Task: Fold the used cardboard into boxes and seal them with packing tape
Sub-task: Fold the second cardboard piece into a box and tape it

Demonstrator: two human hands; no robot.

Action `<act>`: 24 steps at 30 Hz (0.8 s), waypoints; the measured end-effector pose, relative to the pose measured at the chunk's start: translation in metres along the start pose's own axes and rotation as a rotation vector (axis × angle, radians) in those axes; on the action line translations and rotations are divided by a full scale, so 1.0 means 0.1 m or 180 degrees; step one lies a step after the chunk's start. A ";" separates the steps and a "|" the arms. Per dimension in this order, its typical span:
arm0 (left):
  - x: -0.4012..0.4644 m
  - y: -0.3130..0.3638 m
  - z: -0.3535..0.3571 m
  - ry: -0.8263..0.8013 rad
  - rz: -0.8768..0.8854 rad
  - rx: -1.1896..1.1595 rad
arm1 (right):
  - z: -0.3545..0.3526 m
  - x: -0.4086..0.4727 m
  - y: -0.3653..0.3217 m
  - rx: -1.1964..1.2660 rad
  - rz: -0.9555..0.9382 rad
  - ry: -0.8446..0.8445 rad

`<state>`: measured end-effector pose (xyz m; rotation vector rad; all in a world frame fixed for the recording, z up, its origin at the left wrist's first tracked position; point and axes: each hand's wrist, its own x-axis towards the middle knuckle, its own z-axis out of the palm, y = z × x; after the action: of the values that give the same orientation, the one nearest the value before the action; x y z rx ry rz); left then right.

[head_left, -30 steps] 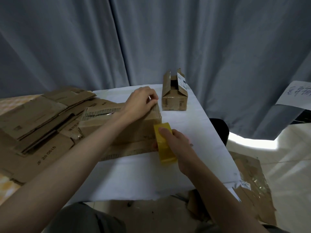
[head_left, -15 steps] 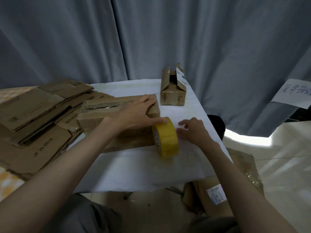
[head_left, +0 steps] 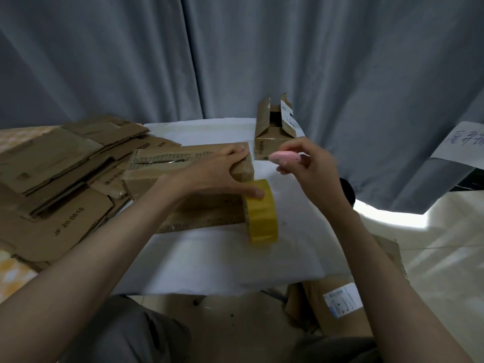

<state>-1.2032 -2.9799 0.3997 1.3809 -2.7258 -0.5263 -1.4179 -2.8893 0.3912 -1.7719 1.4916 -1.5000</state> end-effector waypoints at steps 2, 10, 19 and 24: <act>0.01 -0.02 0.00 -0.0022 0.0010 -0.0005 | 0.05 0.01 -0.04 -0.0365 -0.0419 -0.0152; 0.02 -0.01 -0.01 -0.0061 0.0025 0.0059 | 0.16 0.02 0.02 -0.0878 -0.0859 -0.0542; 0.03 0.00 0.00 -0.0010 0.0099 0.0068 | 0.20 0.04 0.02 -0.0933 -0.0862 -0.0575; 0.04 -0.01 0.00 -0.0018 0.0056 0.0072 | 0.22 0.06 0.02 -0.1015 -0.0846 -0.0674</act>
<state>-1.2050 -2.9838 0.3988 1.3612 -2.7541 -0.5006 -1.4000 -2.9027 0.3846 -2.3138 1.4973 -1.1859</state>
